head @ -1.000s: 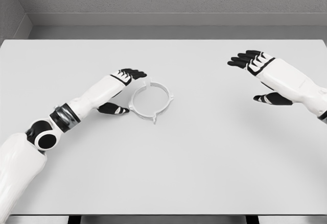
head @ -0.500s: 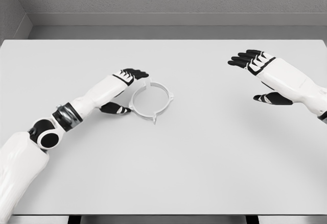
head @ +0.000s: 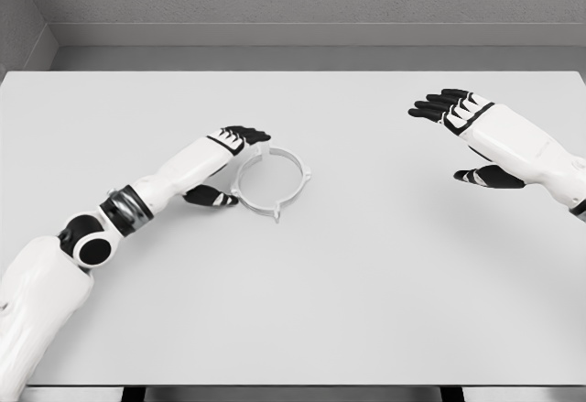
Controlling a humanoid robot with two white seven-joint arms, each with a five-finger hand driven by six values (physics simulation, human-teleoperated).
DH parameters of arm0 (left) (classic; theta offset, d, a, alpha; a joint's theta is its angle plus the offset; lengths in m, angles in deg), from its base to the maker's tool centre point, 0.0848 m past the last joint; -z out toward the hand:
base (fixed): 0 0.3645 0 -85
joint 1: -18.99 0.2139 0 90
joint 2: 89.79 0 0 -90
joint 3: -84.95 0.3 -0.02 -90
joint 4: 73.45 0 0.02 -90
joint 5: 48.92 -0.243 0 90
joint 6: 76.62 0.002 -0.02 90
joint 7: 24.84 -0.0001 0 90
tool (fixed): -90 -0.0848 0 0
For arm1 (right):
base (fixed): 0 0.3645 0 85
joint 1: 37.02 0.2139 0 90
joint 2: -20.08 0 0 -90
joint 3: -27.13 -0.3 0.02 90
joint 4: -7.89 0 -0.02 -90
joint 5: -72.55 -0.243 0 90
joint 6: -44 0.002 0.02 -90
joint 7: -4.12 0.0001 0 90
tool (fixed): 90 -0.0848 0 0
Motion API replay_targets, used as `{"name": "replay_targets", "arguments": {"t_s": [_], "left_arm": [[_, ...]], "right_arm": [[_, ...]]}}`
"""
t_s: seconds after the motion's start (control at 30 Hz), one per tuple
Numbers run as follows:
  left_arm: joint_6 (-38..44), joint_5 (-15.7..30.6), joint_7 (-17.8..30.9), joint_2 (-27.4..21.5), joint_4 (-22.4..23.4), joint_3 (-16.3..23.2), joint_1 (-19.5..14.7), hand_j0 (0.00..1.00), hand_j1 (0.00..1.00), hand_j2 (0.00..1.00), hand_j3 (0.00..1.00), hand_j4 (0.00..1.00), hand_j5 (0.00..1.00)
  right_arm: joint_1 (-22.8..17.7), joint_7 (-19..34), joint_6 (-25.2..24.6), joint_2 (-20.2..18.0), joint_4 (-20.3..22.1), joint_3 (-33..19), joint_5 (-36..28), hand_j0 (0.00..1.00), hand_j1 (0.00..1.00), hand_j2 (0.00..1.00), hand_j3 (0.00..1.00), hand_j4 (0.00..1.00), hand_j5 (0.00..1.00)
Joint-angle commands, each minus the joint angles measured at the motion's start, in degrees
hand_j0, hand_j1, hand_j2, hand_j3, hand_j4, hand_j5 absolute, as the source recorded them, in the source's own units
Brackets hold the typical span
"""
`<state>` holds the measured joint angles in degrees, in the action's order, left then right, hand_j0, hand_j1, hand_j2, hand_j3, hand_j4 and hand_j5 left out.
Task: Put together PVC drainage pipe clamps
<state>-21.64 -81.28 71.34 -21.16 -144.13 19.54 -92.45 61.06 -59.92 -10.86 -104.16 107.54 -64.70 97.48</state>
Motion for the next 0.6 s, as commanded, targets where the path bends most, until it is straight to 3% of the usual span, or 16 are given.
{"name": "replay_targets", "arguments": {"t_s": [0.0,0.57], "left_arm": [[0.0,0.4,0.0,0.3,0.6,0.1,0.0,1.00,1.00,1.00,1.00,1.00,1.00],[0.0,0.4,0.0,2.0,1.9,0.5,-0.7,1.00,1.00,1.00,1.00,1.00,1.00]], "right_arm": [[0.0,0.0,-0.1,0.0,0.0,0.0,-0.4,1.00,1.00,1.00,1.00,1.00,1.00],[0.0,0.0,-0.1,0.0,0.2,0.1,-0.4,1.00,1.00,1.00,1.00,1.00,1.00]]}}
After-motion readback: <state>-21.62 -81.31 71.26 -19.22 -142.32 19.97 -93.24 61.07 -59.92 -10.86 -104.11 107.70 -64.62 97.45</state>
